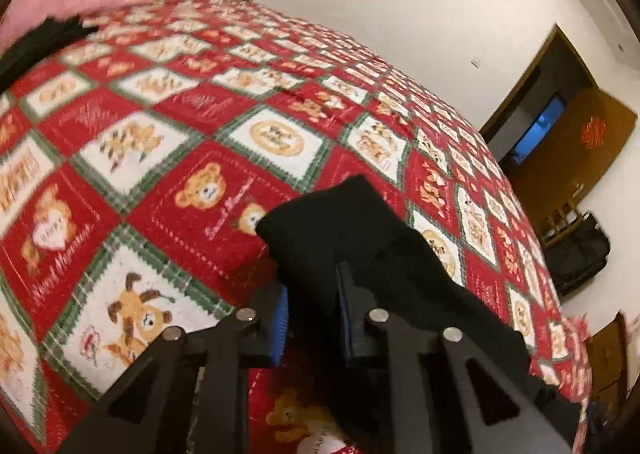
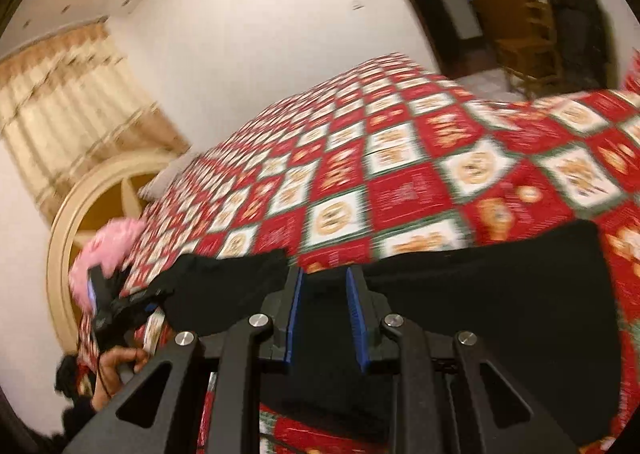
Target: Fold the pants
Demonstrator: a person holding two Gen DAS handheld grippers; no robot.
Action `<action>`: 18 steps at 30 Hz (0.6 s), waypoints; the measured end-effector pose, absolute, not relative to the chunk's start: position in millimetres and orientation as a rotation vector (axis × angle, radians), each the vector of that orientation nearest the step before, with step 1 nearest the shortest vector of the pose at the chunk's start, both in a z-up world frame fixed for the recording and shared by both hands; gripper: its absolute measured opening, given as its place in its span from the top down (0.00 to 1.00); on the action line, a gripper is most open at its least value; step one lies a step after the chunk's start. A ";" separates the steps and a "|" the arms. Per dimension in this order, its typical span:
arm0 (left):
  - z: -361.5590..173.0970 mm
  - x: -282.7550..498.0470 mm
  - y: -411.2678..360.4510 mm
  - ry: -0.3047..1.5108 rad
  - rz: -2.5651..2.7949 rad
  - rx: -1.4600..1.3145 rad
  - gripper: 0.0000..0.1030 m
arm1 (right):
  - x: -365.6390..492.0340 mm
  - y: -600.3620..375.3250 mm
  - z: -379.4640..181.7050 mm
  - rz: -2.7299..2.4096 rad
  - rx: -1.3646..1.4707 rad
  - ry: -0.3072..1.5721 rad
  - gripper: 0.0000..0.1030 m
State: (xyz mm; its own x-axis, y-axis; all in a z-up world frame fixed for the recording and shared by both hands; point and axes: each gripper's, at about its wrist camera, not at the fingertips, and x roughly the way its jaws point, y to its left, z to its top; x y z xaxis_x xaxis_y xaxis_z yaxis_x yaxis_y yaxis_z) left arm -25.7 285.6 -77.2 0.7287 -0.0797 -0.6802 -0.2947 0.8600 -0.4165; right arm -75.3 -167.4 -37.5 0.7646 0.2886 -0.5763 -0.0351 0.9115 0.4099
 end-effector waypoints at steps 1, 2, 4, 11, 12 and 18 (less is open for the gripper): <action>-72.8 -26.2 282.6 0.743 0.118 -0.517 0.80 | -78.8 -177.9 -35.8 0.159 0.412 0.674 0.77; -68.1 -27.5 280.1 0.729 0.110 -0.504 0.81 | -81.9 -186.6 -33.9 0.140 0.423 0.667 0.77; -54.3 -29.5 273.0 0.702 0.087 -0.474 0.81 | -94.0 -210.8 -27.6 0.083 0.444 0.643 0.77; 9.3 -28.6 194.9 0.603 -0.141 -0.299 0.81 | -131.0 -280.3 -22.1 -0.088 0.526 0.602 0.77; 19.6 -31.3 169.0 0.580 -0.206 -0.253 0.81 | -135.7 -287.2 -22.4 -0.107 0.536 0.597 0.77; 31.4 -55.5 30.4 0.530 -0.535 -0.035 0.81 | -160.8 -310.7 -25.2 -0.167 0.576 0.584 0.77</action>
